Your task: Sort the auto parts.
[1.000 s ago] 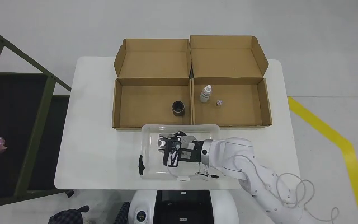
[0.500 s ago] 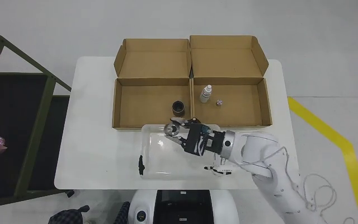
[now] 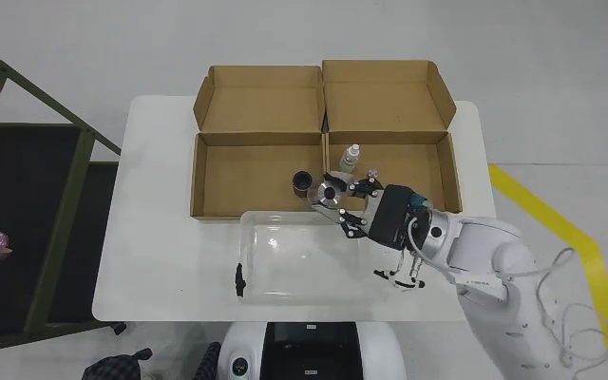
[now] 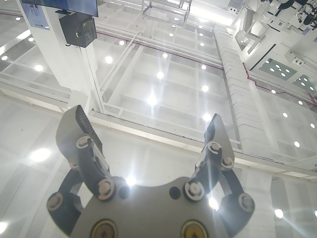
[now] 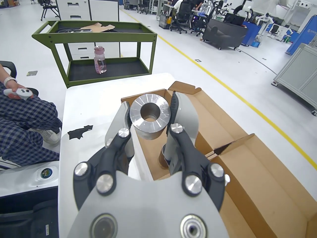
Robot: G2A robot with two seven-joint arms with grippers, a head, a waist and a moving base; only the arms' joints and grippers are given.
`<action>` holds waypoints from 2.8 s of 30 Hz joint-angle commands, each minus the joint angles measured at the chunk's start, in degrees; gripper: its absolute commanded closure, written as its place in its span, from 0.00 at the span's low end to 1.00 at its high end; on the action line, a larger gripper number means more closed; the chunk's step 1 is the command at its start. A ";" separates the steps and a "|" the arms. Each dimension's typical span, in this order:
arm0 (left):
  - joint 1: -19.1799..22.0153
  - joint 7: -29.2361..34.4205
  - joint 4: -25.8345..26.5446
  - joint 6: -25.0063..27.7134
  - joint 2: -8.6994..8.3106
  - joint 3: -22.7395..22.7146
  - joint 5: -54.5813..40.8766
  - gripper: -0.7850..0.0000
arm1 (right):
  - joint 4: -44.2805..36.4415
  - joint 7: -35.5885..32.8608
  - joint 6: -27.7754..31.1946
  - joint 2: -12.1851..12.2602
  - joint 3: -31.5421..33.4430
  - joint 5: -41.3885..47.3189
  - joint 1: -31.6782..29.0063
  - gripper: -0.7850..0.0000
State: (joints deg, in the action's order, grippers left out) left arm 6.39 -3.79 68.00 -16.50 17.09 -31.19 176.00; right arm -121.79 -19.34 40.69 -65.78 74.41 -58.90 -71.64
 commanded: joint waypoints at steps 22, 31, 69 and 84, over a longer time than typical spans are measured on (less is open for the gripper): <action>0.00 0.00 0.00 0.00 0.00 0.00 0.00 0.00 | 0.90 0.43 -0.07 0.74 1.12 3.55 1.11 1.00; 0.00 0.00 0.00 0.00 0.00 0.00 0.00 0.00 | 6.31 -2.28 -3.10 0.21 -5.05 0.10 5.28 1.00; 0.00 0.00 0.00 0.00 0.00 0.00 0.00 0.00 | 45.76 -6.46 -20.58 -10.10 -32.81 -2.88 36.18 1.00; 0.00 0.00 0.00 0.00 0.00 0.00 0.00 0.00 | 59.07 -6.31 -23.07 -15.30 -38.22 -1.30 42.09 1.00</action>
State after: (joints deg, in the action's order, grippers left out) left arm 6.39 -3.79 68.00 -16.50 17.09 -31.19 176.00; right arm -63.12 -25.52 17.61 -80.89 36.28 -60.21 -29.72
